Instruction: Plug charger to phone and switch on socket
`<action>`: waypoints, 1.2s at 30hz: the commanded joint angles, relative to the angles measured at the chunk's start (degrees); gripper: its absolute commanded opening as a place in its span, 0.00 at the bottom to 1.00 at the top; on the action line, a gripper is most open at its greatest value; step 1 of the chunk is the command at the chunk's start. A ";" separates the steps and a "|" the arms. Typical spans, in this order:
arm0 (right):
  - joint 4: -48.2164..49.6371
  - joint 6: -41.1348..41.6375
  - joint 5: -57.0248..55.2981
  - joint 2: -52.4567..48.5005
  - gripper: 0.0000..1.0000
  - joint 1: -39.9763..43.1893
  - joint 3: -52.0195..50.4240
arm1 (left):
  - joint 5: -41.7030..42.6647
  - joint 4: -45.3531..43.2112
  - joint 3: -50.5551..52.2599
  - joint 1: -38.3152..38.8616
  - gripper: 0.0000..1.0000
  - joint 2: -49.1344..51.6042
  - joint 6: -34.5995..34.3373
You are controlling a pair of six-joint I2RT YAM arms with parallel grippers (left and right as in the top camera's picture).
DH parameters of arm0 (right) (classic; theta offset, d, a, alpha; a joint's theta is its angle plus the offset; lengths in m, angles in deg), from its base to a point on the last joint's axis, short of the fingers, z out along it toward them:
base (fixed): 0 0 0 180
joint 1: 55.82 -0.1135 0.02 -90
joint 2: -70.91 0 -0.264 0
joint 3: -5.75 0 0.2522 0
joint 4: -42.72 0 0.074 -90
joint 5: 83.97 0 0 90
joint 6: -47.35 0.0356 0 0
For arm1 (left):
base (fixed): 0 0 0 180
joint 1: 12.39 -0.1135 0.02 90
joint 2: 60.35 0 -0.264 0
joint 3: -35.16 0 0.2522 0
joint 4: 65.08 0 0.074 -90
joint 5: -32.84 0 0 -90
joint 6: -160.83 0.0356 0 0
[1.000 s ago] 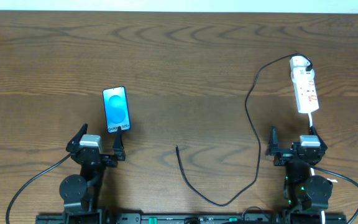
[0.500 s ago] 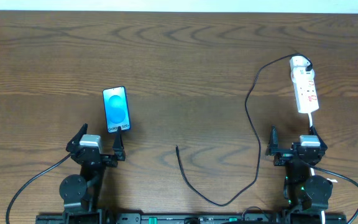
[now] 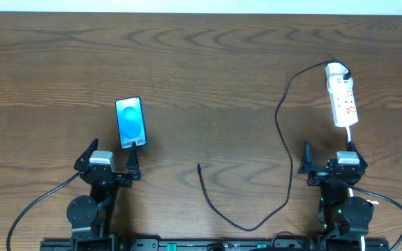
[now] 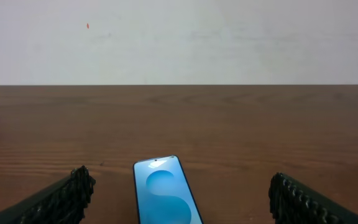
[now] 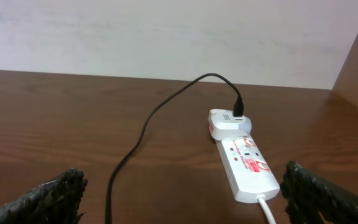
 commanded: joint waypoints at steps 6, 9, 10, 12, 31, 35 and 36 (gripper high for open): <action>-0.28 -0.76 -0.66 0.35 0.99 -0.35 -0.09 | 1.70 2.25 0.83 0.20 0.93 -0.35 -0.04; -0.31 -0.76 -0.66 0.35 0.99 -0.35 -0.09 | 1.68 2.25 0.83 0.20 0.93 -0.35 -0.04; -0.31 -0.76 -0.66 0.35 0.99 -0.35 -0.09 | 1.68 2.25 0.83 0.20 0.93 -0.35 -0.04; -0.31 -0.76 -0.66 0.35 0.99 -0.35 -0.09 | 1.70 2.25 0.83 0.20 0.92 -0.35 -0.04; -0.28 -0.76 -0.66 0.35 0.99 -0.35 -0.09 | 1.73 -0.76 -1.20 0.20 0.93 -0.35 -0.28; -0.28 -0.76 -0.66 0.35 0.99 -0.35 -0.09 | 1.70 -0.79 -3.56 0.20 0.93 -0.35 -0.26; -0.28 -0.76 -0.66 0.35 0.99 -0.35 -0.09 | 1.70 -0.76 -4.17 0.20 0.93 -0.35 -0.26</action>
